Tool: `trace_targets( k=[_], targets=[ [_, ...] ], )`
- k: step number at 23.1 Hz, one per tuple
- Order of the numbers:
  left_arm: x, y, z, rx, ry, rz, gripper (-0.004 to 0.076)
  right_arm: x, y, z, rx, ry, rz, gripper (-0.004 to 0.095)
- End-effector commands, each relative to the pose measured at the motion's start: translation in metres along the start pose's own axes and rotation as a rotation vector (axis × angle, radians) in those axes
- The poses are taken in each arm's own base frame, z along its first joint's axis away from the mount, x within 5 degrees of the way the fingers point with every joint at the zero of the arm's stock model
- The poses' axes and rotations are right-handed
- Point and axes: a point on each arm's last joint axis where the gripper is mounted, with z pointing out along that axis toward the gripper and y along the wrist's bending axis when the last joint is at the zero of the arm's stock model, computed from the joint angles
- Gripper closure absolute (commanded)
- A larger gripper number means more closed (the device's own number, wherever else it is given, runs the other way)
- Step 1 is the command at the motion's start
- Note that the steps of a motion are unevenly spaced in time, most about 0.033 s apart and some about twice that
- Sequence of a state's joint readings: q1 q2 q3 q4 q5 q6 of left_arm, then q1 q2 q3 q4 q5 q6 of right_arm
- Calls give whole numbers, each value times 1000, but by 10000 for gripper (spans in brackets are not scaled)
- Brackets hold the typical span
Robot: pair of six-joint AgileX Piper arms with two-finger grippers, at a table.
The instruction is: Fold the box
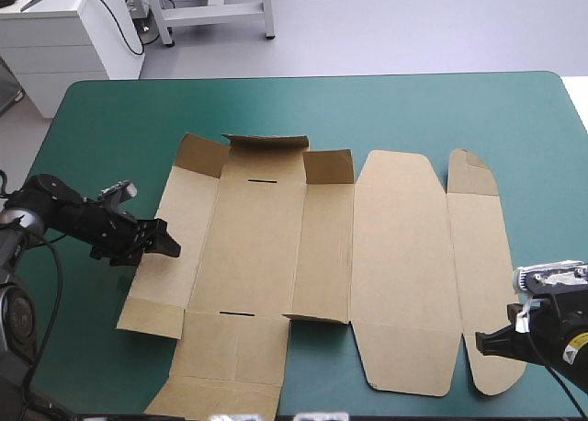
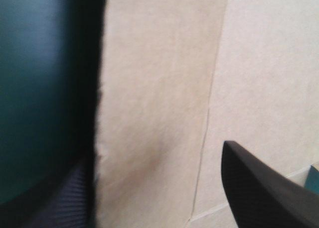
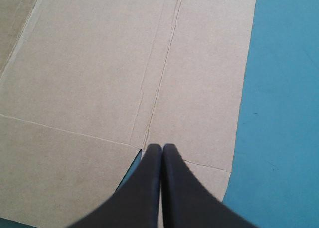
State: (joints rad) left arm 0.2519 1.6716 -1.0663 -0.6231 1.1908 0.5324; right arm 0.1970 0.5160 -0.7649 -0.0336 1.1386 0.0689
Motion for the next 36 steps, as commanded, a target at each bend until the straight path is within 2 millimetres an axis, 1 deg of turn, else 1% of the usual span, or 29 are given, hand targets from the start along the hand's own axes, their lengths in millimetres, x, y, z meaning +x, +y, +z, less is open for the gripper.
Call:
trace_targets(
  k=[1, 3, 5, 8, 11, 12, 14, 16, 20, 21, 23, 25, 26, 27, 28, 29, 30, 31, 32, 33, 34, 35, 36],
  targets=[
    [-3, -27, 0, 118, 22, 19, 226, -10, 0, -5, 4, -72, -6, 929],
    [-1, -35, 4, 141, 56, 49, 226, -10, 0, -5, 6, -73, -7, 929],
    [-1, -36, 3, 147, 52, 35, 230, -10, 0, -5, 6, -73, -7, 929],
    [-1, -36, 3, 147, 55, -18, 272, -10, 0, -5, 6, -73, -7, 929],
    [-1, -36, 3, 145, 56, -26, 381, -10, 0, -5, 5, -80, -7, 929],
    [-1, -36, 3, 141, 59, -40, 436, -10, 0, -5, 5, -80, -7, 929],
    [0, -34, 3, 121, 70, -44, 561, -10, 0, -5, 5, -80, -7, 929],
    [2, -31, 4, 91, 86, -42, 731, -11, 0, -5, 5, -84, -7, 929],
    [4, -32, 1, 71, 84, -45, 731, -12, 0, -6, 2, -98, 3, 929],
    [4, -33, -1, 58, 81, -31, 731, -12, 0, -6, 0, -98, 3, 929],
    [-2, -41, -9, -2, 72, 47, 731, -13, 0, -6, 1, -114, -2, 927],
    [-22, -76, -24, -106, 25, 236, 731, -14, -1, -6, 7, -119, -10, 927],
    [-26, -88, -27, -153, 18, 297, 731, -14, -1, -6, 7, -119, -10, 927],
    [-34, -110, -33, -254, 2, 415, 731, -14, -1, -6, 7, -119, -10, 927],
    [-37, -123, -37, -315, -9, 487, 731, -14, -1, -6, 7, -119, -10, 927],
    [-42, -148, -41, -419, -38, 616, 731, -14, -1, -6, 7, -119, -10, 927],
    [-44, -162, -44, -461, -55, 687, 731, -14, -1, -6, 7, -119, -10, 927],
    [-47, -185, -48, -524, -93, 795, 731, -14, -1, -6, 7, -119, -10, 927],
    [-48, -200, -48, -570, -99, 884, 731, -14, -1, -6, 6, -120, -10, 927],
    [-51, -222, -48, -655, -123, 1019, 731, -14, 0, -6, 6, -125, -10, 927],
    [-52, -244, -41, -732, -149, 1133, 731, -15, 0, -6, 6, -127, -10, 927],
    [-53, -254, -37, -772, -175, 1181, 731, -15, 0, -6, 6, -127, -10, 927],
    [-57, -269, -27, -837, -232, 1269, 731, -15, 0, -6, 2, -126, -6, 927]
  ],
)
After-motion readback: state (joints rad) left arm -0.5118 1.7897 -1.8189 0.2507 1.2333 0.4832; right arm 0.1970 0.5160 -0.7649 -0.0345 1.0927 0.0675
